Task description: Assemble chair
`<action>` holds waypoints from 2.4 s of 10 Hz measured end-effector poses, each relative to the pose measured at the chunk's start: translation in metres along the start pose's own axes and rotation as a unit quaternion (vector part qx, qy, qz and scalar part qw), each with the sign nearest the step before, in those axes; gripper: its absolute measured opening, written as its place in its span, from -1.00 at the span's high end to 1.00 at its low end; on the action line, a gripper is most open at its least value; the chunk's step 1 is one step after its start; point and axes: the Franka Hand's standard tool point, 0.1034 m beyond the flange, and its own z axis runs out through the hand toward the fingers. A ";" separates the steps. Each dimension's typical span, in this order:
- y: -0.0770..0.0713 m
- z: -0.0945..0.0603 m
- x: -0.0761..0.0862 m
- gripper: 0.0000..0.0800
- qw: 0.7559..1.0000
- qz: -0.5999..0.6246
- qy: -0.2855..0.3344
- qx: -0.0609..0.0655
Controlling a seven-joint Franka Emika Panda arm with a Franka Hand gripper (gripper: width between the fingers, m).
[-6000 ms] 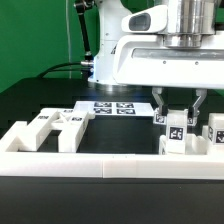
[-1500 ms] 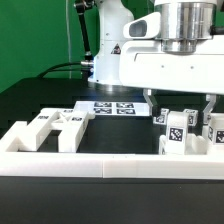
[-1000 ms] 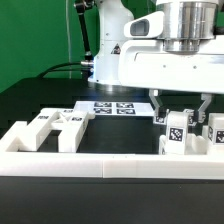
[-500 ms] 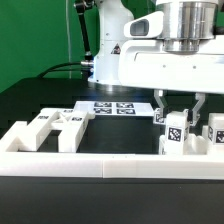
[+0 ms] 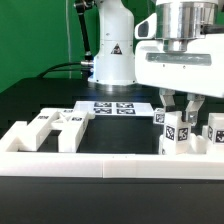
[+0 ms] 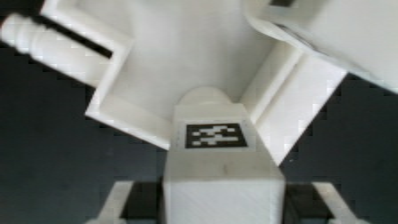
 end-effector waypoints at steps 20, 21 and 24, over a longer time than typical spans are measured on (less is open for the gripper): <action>-0.004 -0.003 -0.003 -0.56 0.972 0.231 -0.027 0.009; -0.003 -0.002 -0.003 -0.60 0.977 0.212 -0.026 0.010; -0.003 -0.002 -0.003 -0.62 0.987 0.157 -0.026 0.011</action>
Offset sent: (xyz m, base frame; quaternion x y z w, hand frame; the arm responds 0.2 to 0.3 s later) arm 0.0000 0.0000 0.0000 0.0000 0.0000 0.1197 0.9928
